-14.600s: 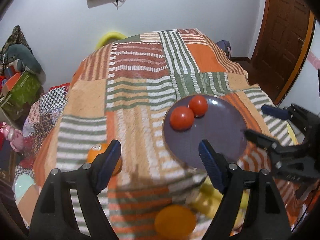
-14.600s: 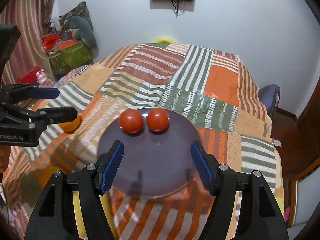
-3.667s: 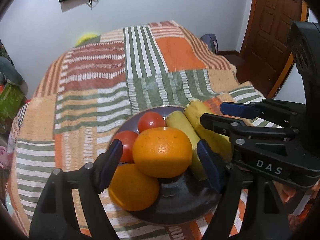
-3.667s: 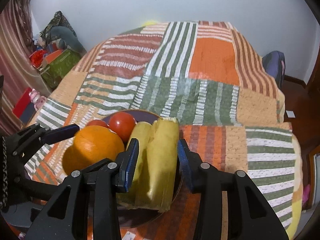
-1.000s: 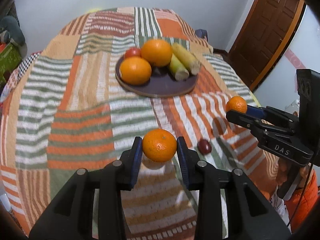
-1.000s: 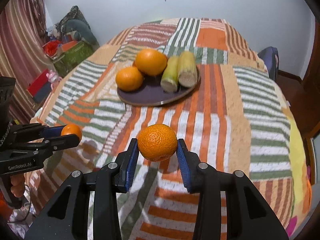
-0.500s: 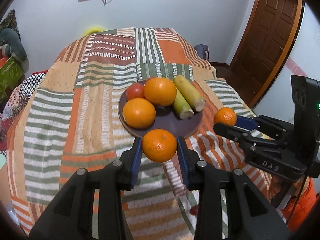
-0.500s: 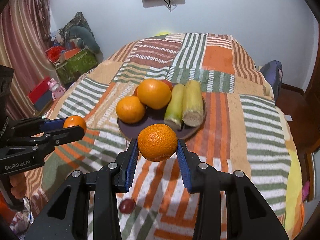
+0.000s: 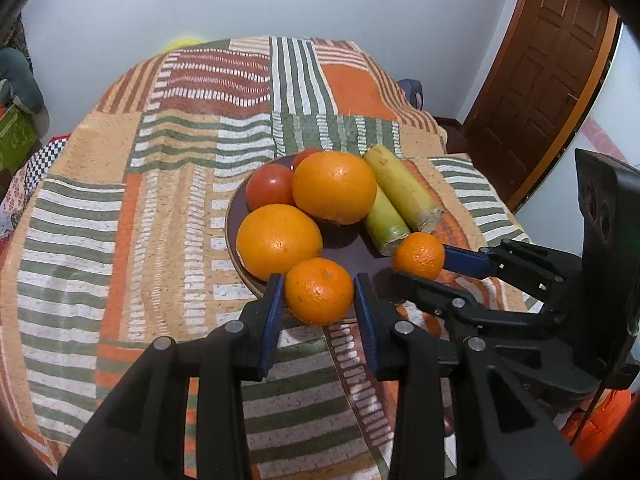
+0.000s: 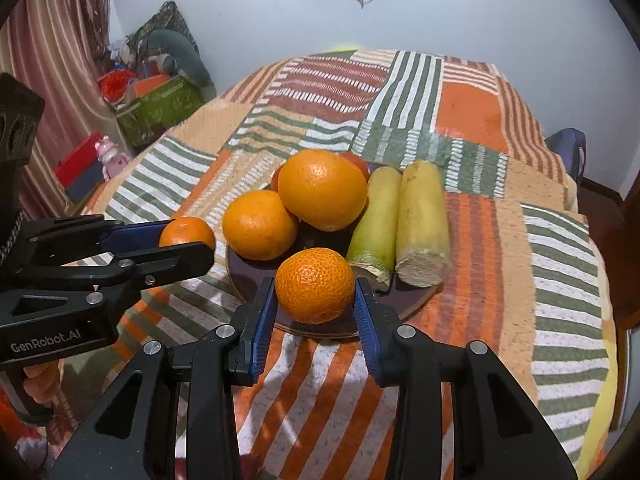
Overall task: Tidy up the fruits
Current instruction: 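Place both small oranges on the plate and open both tools, then grasp a dark red plum with the left tool while the right tool grasps another, then place both plums on the plate beside the small oranges and open both tools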
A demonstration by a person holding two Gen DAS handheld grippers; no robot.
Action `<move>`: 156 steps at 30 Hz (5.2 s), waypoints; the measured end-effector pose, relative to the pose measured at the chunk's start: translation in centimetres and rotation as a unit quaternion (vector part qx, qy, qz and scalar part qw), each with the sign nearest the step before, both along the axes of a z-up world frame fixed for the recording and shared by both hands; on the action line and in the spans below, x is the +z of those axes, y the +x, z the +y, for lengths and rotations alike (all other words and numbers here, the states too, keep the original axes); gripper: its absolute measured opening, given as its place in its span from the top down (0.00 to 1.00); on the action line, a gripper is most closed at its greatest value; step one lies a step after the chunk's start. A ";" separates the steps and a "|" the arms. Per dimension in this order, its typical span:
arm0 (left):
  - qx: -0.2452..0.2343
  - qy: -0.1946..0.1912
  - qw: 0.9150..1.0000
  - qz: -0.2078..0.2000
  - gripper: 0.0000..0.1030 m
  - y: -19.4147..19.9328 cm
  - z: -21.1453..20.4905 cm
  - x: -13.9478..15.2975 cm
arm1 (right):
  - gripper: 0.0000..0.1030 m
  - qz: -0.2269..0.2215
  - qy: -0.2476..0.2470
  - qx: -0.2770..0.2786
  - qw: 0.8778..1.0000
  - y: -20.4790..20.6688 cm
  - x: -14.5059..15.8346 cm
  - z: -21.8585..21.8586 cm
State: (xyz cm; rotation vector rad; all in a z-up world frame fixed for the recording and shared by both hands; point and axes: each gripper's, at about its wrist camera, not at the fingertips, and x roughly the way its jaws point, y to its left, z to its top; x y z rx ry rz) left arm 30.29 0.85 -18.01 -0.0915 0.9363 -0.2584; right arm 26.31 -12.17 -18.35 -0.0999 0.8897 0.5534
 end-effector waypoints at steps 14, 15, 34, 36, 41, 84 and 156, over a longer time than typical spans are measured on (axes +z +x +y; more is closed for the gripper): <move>0.000 -0.002 1.000 0.029 0.66 2.0 -0.8 -2.4 | 0.66 0.032 -0.002 0.000 0.999 1.4 -2.1 -0.3; 0.002 -0.002 1.000 0.031 0.66 2.1 -0.9 -2.6 | 0.65 0.034 -0.001 0.000 0.999 1.5 -2.2 -0.3; 0.014 -0.005 0.999 0.032 0.62 0.1 0.2 -1.2 | 0.57 0.026 0.003 -0.019 0.999 0.5 -0.6 -1.7; 0.013 -0.003 0.999 0.029 0.62 -0.6 0.2 -0.7 | 0.57 0.020 0.004 -0.022 1.000 -0.3 0.0 -2.1; 0.008 0.004 1.000 0.017 0.62 -2.9 0.2 1.0 | 0.56 0.009 0.000 -0.022 1.000 -2.4 1.5 -2.6; -0.059 0.000 0.996 0.063 0.55 -13.2 -3.2 -1.3 | 0.82 0.070 -0.001 0.004 0.998 -10.0 -2.2 -1.9; -0.011 0.007 0.999 0.031 0.72 2.3 -2.1 -3.4 | 0.81 0.014 -0.002 -0.022 1.000 1.2 -1.7 -3.0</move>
